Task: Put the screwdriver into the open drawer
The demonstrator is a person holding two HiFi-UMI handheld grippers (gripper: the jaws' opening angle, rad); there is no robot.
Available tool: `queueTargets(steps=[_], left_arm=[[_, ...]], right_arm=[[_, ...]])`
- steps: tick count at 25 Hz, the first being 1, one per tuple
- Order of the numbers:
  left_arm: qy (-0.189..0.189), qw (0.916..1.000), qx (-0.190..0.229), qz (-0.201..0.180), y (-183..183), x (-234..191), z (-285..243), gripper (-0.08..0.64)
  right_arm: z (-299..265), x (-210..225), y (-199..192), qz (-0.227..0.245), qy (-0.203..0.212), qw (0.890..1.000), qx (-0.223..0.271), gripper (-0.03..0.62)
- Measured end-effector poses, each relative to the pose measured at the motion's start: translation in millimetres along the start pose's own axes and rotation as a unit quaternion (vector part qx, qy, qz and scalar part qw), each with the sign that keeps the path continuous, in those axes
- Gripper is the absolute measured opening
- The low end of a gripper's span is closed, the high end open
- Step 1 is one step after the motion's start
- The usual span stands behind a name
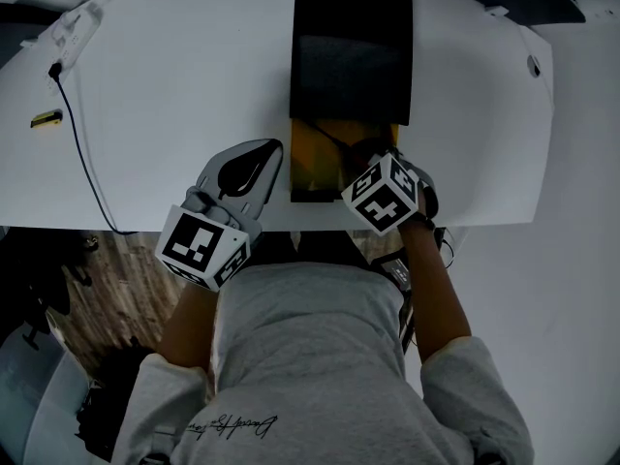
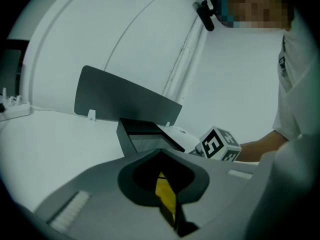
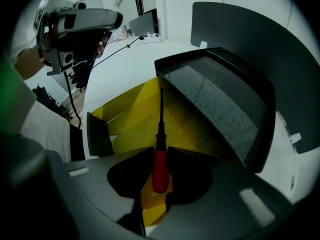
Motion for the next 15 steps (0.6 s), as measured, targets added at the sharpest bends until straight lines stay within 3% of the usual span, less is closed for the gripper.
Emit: queueTargets(steps=[15], left_arm=[[0.002,1.0,0.0,0.005,-3.9,-6.9,0.1,0.0]], right_arm=[[-6.5,-1.5,3.6,0.011,-0.003,1.0,-0.026,0.107]])
Point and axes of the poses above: the fingertips, and each gripper's own axes: z backward along the fingers, x to its right, y out of its top, the point moved 2 cm from there along z, backward along the fingers, and after that the axes turned 3 degrees about -x, right-handed, at the moved point
